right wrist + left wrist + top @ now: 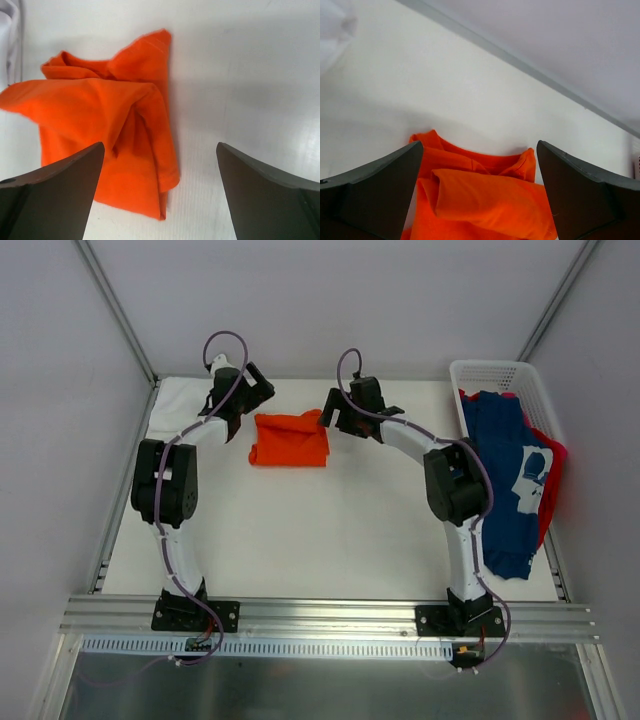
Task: Fold and stack the t-shirts
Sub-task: Fold the tshirt
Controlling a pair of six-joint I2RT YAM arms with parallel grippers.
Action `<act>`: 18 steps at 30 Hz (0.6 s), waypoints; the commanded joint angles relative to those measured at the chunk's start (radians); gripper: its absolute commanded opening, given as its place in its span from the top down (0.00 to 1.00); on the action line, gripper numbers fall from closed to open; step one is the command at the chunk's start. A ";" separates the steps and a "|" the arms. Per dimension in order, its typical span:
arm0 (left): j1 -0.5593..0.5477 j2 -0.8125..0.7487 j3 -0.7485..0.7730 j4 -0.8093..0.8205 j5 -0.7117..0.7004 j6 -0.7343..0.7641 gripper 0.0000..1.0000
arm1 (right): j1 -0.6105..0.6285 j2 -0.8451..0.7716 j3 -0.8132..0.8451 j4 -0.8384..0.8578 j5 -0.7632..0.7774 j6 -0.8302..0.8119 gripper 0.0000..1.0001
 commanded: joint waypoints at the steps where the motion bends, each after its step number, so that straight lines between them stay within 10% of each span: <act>1: 0.031 -0.161 0.045 -0.020 0.018 0.063 0.01 | 0.030 -0.250 -0.049 0.014 0.212 -0.135 0.00; 9: 0.032 -0.437 -0.097 -0.118 0.045 0.028 0.01 | 0.122 -0.508 -0.104 -0.097 0.359 -0.179 0.00; 18: 0.002 -0.788 -0.499 -0.149 0.171 -0.053 0.01 | 0.266 -0.442 -0.046 -0.190 0.230 -0.080 0.01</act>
